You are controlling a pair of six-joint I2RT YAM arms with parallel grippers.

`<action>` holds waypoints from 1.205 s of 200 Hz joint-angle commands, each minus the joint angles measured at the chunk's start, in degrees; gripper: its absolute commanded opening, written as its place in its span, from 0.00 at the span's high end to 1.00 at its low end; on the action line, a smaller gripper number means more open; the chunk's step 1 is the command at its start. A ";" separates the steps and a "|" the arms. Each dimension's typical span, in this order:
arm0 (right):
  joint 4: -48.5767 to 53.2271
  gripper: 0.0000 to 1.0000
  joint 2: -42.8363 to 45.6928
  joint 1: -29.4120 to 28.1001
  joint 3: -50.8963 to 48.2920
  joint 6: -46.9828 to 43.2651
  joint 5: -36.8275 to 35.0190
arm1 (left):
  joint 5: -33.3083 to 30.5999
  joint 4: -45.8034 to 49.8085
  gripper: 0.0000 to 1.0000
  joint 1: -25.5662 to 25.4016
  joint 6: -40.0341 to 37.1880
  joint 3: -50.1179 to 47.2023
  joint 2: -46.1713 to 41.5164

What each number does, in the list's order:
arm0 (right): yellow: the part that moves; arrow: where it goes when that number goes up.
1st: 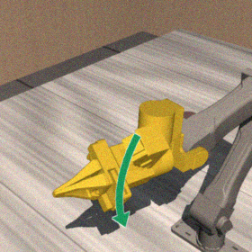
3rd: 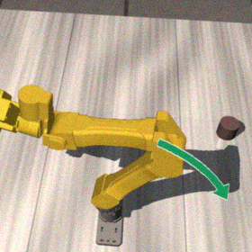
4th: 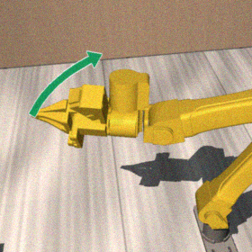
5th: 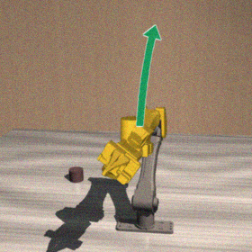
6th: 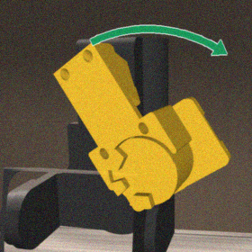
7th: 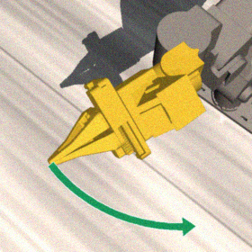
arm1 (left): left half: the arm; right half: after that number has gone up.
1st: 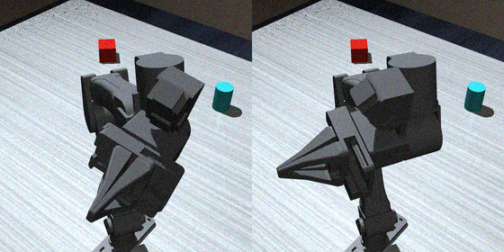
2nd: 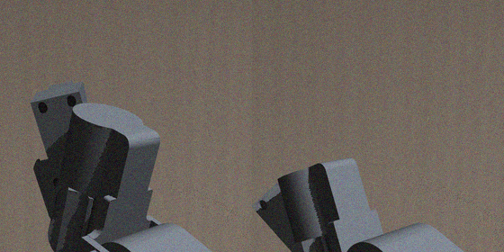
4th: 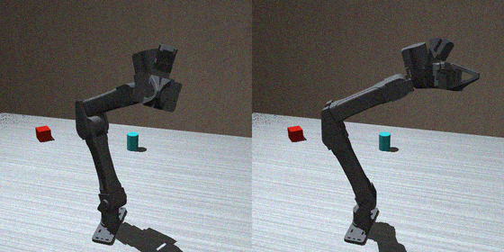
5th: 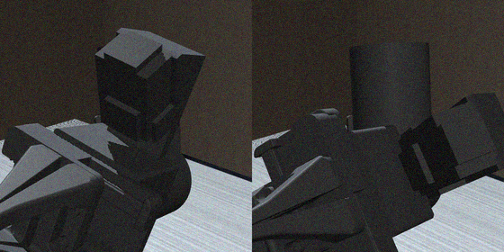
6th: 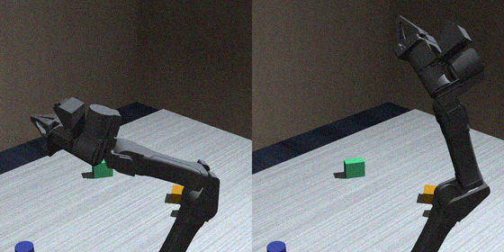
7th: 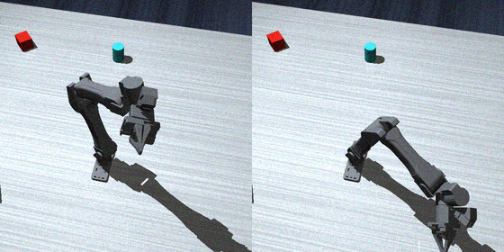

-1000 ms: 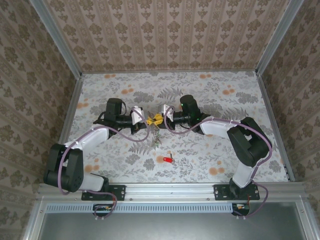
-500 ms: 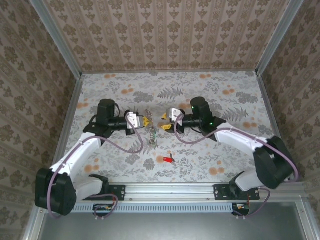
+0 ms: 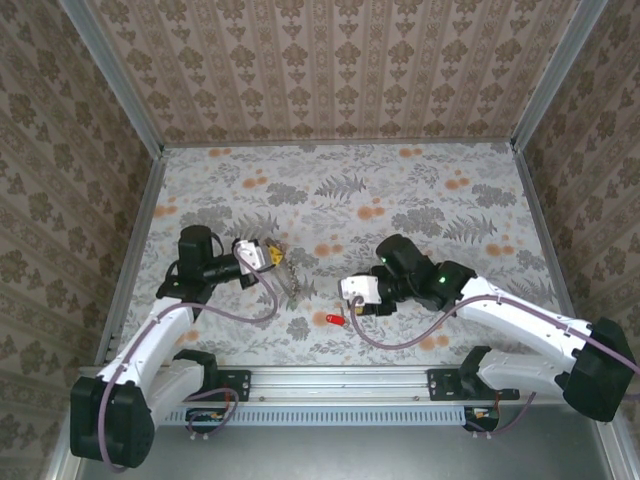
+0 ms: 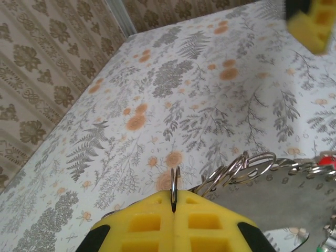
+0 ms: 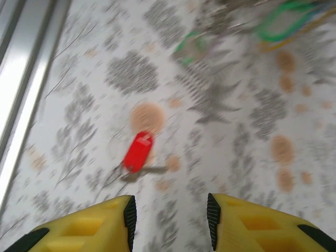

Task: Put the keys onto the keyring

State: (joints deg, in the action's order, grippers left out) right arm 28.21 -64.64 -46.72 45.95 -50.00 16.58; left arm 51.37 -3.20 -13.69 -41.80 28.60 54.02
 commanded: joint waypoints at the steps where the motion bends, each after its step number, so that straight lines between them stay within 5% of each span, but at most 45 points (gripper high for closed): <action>1: 11.52 0.57 -2.38 -2.09 -0.64 -7.55 -5.30 | 4.06 -6.00 1.00 0.47 4.67 0.39 1.64; 65: -0.42 0.65 -17.49 -5.32 0.71 -12.76 -9.05 | 4.50 -7.96 1.00 0.78 7.67 0.56 6.81; 121: -14.98 0.63 -18.41 -9.27 -6.18 -22.06 -17.27 | 1.89 -2.53 1.00 1.00 6.57 2.41 7.51; 241: -17.28 0.65 -21.92 -10.32 -6.60 -24.82 -16.23 | -0.26 -2.76 1.00 1.08 7.22 1.55 7.20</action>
State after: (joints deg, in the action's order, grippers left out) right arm 10.83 -85.76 -56.69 39.35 -73.58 0.36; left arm 50.65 -5.56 -13.02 -35.51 28.69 61.93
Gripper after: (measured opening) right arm 0.364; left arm 0.046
